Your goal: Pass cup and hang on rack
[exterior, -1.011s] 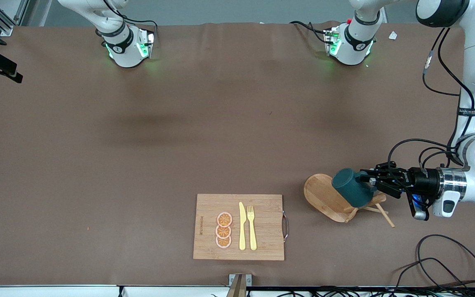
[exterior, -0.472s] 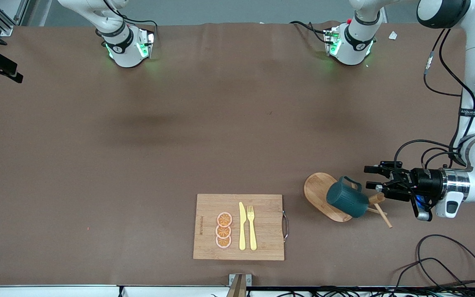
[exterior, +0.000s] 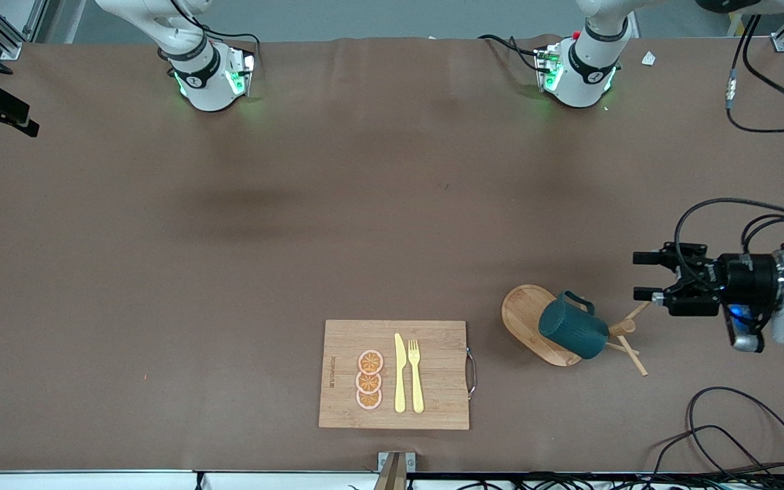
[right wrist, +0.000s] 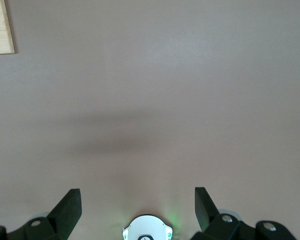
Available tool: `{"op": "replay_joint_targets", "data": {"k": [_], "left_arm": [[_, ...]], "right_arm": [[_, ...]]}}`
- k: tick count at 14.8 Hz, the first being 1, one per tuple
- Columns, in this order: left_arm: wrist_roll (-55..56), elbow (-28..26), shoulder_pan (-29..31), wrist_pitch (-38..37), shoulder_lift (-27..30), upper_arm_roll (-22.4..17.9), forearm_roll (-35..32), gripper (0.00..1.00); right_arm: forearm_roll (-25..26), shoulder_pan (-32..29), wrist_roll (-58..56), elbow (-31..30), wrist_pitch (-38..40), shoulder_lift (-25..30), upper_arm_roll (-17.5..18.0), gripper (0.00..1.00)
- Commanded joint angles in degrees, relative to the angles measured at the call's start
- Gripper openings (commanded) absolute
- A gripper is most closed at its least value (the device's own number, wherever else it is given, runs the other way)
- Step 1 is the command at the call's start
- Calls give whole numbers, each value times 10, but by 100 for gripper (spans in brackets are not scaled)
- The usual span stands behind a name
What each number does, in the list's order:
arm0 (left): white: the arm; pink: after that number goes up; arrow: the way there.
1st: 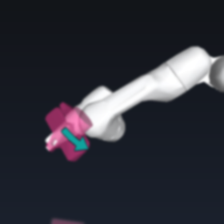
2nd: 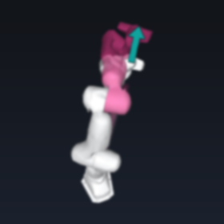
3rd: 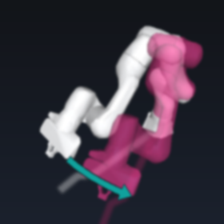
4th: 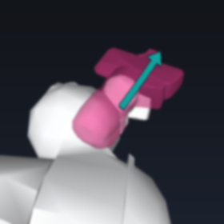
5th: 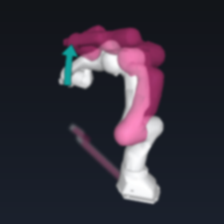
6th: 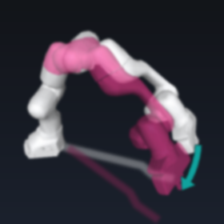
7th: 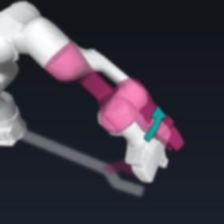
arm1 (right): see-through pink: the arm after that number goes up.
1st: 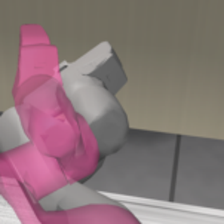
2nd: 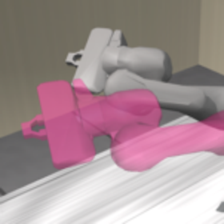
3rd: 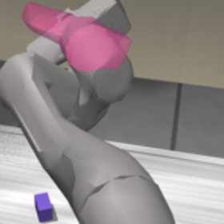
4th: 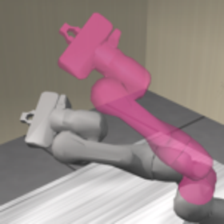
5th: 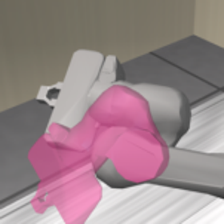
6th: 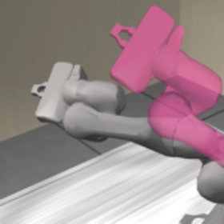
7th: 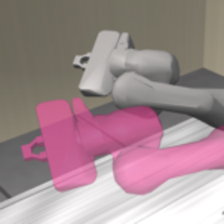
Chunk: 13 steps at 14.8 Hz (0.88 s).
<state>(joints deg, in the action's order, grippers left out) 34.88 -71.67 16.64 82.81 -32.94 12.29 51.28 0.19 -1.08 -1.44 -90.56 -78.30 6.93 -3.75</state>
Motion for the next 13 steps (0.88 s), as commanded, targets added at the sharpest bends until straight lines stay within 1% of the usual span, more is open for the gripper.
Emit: {"op": "replay_joint_targets", "data": {"k": [1, 3, 4, 5, 7, 8, 10, 13], "left_arm": [[1, -13, 4, -20, 59, 5, -91, 100], [-10, -13, 2, -35, 90, 6, -142, 100], [-32, -14, -2, -41, 109, 7, -184, 100], [-61, -15, -3, -45, 127, 19, -225, 100], [-98, -17, -1, -45, 156, 61, -318, 100], [-113, -18, 0, -47, 168, 76, -351, 100], [-174, -20, -1, -50, 190, 91, -412, 100], [-242, -28, -1, -50, 221, 102, -477, 100]], "right_arm": [[1, 7, 9, -11, -3, 15, -1, 100], [1, 7, 10, -11, -1, 15, -1, 100], [1, 7, 11, -11, 0, 15, 0, 100], [1, 7, 11, -11, 2, 16, 0, 100], [1, 7, 11, -11, 2, 16, -1, 100], [1, 6, 11, -11, 1, 16, -1, 100], [1, 6, 11, -11, 2, 16, -1, 100], [2, 7, 9, -11, 7, 16, -1, 100]]}}
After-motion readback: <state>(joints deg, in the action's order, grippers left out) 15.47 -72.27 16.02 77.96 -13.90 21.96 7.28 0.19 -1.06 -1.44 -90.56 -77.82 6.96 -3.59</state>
